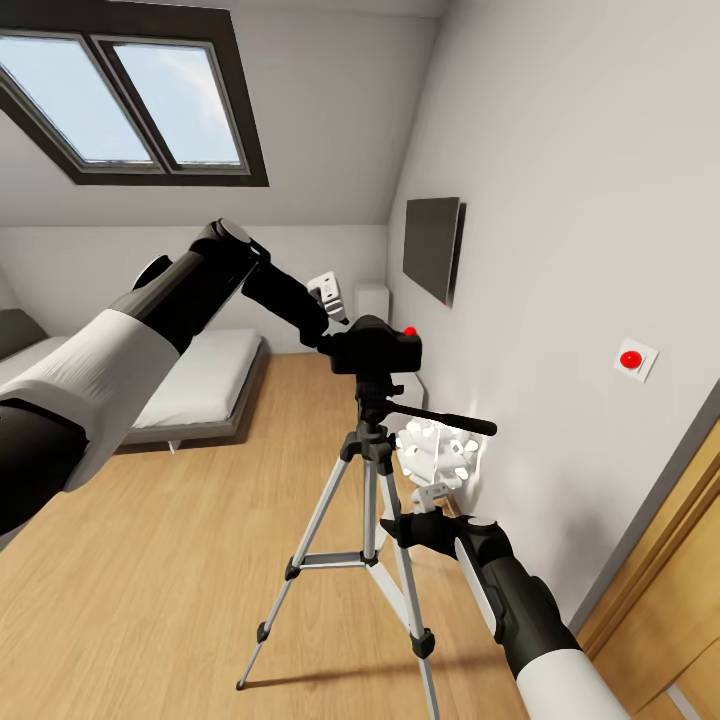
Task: Attach the digital camera to the camera tripod in the bedroom.
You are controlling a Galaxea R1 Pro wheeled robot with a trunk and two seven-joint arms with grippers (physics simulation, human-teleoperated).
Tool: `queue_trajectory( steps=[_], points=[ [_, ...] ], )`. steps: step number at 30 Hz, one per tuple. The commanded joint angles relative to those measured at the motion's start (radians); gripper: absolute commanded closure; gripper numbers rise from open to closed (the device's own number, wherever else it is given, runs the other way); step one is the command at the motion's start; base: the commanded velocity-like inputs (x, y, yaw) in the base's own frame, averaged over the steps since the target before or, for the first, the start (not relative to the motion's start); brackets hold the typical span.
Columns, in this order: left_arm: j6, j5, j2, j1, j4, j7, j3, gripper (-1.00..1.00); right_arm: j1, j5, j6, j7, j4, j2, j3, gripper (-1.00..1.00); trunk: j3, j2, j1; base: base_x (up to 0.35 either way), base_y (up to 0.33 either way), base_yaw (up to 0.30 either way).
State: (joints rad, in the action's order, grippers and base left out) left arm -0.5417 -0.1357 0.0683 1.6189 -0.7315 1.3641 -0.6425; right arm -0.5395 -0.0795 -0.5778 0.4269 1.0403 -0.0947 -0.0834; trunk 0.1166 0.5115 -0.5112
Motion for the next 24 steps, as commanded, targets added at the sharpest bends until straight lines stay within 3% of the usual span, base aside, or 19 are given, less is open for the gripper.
queue_trajectory(
  steps=[1,9,12,15,17,18,19,23,24],
  points=[
    [-0.010,-0.003,0.001,0.001,-0.002,0.004,-0.002,-1.00,0.000,-0.006,-0.007,0.008,-0.011,0.000,0.001,1.00,0.002,0.001,-0.001,0.000,0.000,0.000],
    [-0.012,0.000,0.003,0.001,-0.003,0.004,0.003,-1.00,0.000,-0.006,-0.007,0.008,-0.011,0.000,0.001,1.00,0.002,0.001,-0.001,0.000,0.000,0.000],
    [-0.017,0.003,0.005,0.001,-0.008,-0.007,0.021,-1.00,0.000,-0.006,-0.007,0.008,-0.011,0.000,0.001,1.00,0.002,0.001,-0.001,0.000,0.000,0.000],
    [-0.021,0.005,0.006,0.001,-0.013,-0.045,0.111,-1.00,0.000,-0.006,-0.007,0.009,-0.011,0.000,0.001,1.00,0.002,0.001,-0.001,0.000,0.000,0.000],
    [-0.023,0.006,0.007,0.001,-0.014,-0.097,0.282,-1.00,0.000,-0.006,-0.007,0.009,-0.011,0.000,0.001,1.00,0.002,0.001,-0.001,0.000,0.000,0.000],
    [-0.023,0.006,0.007,0.001,-0.012,-0.107,0.329,-1.00,0.000,-0.006,-0.007,0.009,-0.011,0.000,0.001,1.00,0.002,0.001,-0.001,0.000,0.000,0.000],
    [-0.024,0.007,0.007,0.001,-0.008,-0.122,0.418,-1.00,0.000,-0.006,-0.007,0.009,-0.011,0.000,0.001,1.00,0.002,0.001,-0.001,0.000,0.000,0.000],
    [-0.025,0.009,0.008,0.001,-0.002,-0.136,0.561,-1.00,0.000,-0.006,-0.007,0.009,-0.011,0.000,0.001,1.00,0.002,0.001,-0.001,0.000,0.000,0.000],
    [-0.025,0.009,0.009,0.001,-0.001,-0.138,0.575,-1.00,0.000,-0.006,-0.007,0.009,-0.011,0.000,0.001,1.00,0.002,0.001,-0.001,0.000,0.000,0.000]
  ],
)
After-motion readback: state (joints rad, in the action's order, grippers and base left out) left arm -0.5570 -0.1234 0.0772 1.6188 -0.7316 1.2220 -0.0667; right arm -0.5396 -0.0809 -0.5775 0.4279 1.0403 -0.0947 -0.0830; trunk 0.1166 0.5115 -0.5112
